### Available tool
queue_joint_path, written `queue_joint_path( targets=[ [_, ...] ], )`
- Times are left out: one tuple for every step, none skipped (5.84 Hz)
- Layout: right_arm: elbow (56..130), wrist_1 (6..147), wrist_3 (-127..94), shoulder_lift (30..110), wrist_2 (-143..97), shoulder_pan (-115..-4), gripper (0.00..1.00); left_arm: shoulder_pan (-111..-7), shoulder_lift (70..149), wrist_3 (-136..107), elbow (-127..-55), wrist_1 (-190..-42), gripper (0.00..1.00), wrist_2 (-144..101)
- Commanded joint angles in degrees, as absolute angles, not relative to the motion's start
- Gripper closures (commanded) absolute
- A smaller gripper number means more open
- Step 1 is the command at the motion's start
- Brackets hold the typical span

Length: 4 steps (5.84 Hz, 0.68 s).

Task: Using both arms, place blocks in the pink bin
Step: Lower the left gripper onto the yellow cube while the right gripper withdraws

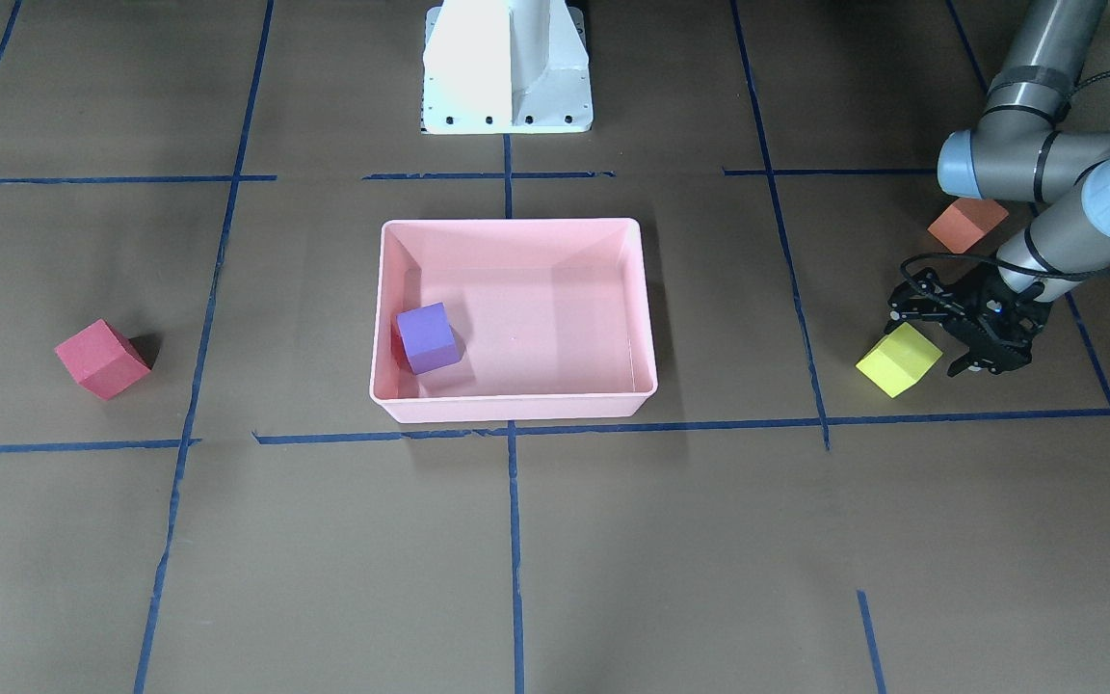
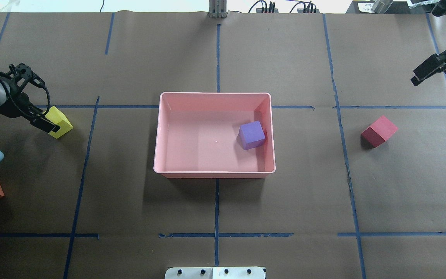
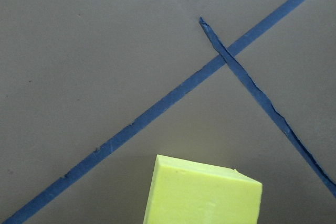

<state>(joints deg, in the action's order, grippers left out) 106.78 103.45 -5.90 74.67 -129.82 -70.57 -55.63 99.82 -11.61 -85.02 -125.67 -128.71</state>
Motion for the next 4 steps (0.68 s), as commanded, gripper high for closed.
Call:
queue_joint_path(
  targets=[
    [106.8, 103.4, -5.9, 74.9, -129.8, -70.6, 0.0, -54.0, 101.2, -12.1, -83.3, -125.5, 0.0, -128.6],
    [106.8, 103.4, -5.9, 74.9, -129.8, -70.6, 0.0, -54.0, 101.9, -12.6, -83.1, -125.5, 0.21, -128.9],
    [106.9, 103.4, -5.9, 75.1, -129.9, -70.6, 0.0, -54.0, 101.9, -12.5, -83.1, -125.4, 0.45, -128.8],
    [106.9, 103.4, -5.9, 75.3, -129.9, -70.6, 0.0, -54.2, 102.2, -12.6, -84.4, -125.1, 0.49, -128.9]
  ],
)
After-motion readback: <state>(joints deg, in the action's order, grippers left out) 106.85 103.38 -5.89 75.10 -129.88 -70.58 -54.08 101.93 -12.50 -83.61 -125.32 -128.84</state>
